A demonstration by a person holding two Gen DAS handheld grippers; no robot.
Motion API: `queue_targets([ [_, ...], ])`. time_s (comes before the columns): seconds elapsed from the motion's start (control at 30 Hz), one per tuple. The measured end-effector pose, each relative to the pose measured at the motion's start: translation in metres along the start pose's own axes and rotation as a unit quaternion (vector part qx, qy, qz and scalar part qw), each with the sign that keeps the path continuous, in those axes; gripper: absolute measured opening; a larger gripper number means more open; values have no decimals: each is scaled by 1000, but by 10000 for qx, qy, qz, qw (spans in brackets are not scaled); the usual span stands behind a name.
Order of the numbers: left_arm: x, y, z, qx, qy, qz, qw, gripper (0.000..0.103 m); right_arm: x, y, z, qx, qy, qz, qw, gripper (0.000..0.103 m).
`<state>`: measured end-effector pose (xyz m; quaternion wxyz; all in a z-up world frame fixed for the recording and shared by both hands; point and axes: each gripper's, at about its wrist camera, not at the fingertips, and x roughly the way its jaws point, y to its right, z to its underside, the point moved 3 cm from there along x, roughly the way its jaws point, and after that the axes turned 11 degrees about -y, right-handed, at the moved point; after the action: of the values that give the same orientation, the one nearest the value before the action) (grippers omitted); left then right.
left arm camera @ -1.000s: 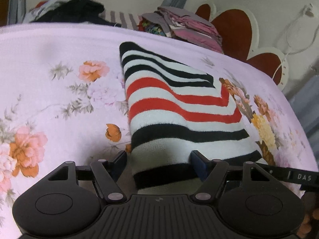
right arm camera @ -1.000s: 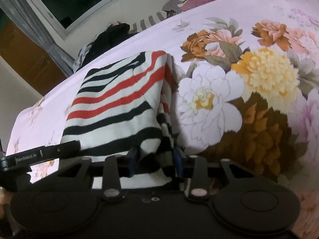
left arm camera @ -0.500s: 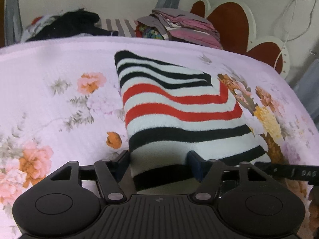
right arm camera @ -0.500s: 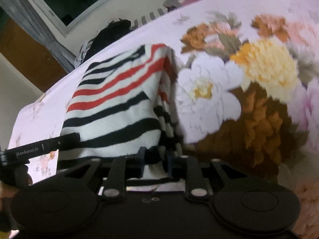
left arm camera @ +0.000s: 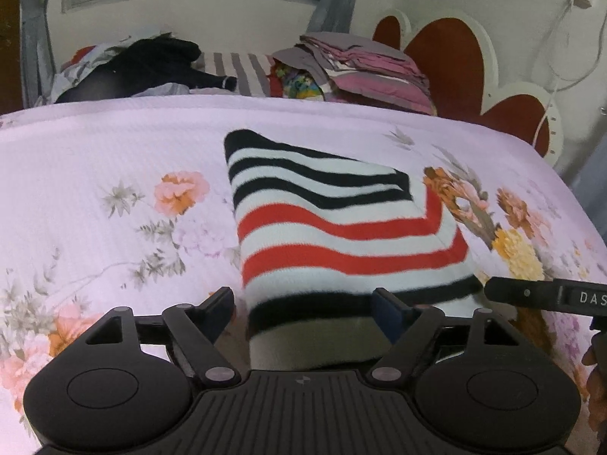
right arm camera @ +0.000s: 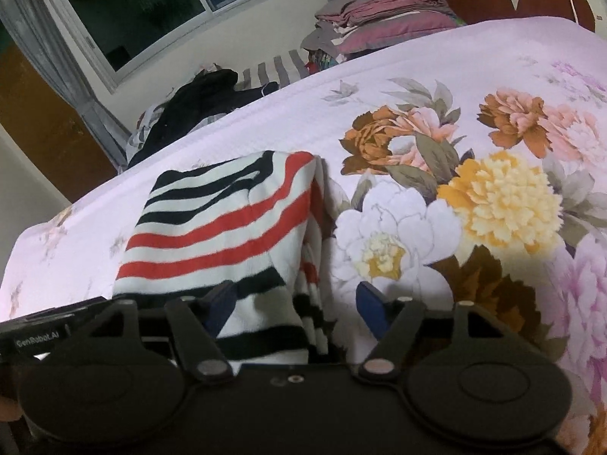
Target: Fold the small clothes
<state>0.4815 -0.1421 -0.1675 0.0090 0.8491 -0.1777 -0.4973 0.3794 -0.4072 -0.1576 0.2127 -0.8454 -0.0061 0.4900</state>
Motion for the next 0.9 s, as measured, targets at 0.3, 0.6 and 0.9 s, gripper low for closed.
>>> queue_targets([
  [0.3, 18, -6, -11, -66, -12, 25, 10000, 79, 21, -4, -17, -22, -106, 0, 9999, 74],
  [0.6, 44, -16, -15, -357, -246, 490, 9979, 79, 48, 4, -31, -36, -266, -96, 9996, 74],
  [0.9, 67, -14, -10, -550, -417, 979, 9928, 82, 72, 9, -35, -27, -526, -826, 9952, 61],
])
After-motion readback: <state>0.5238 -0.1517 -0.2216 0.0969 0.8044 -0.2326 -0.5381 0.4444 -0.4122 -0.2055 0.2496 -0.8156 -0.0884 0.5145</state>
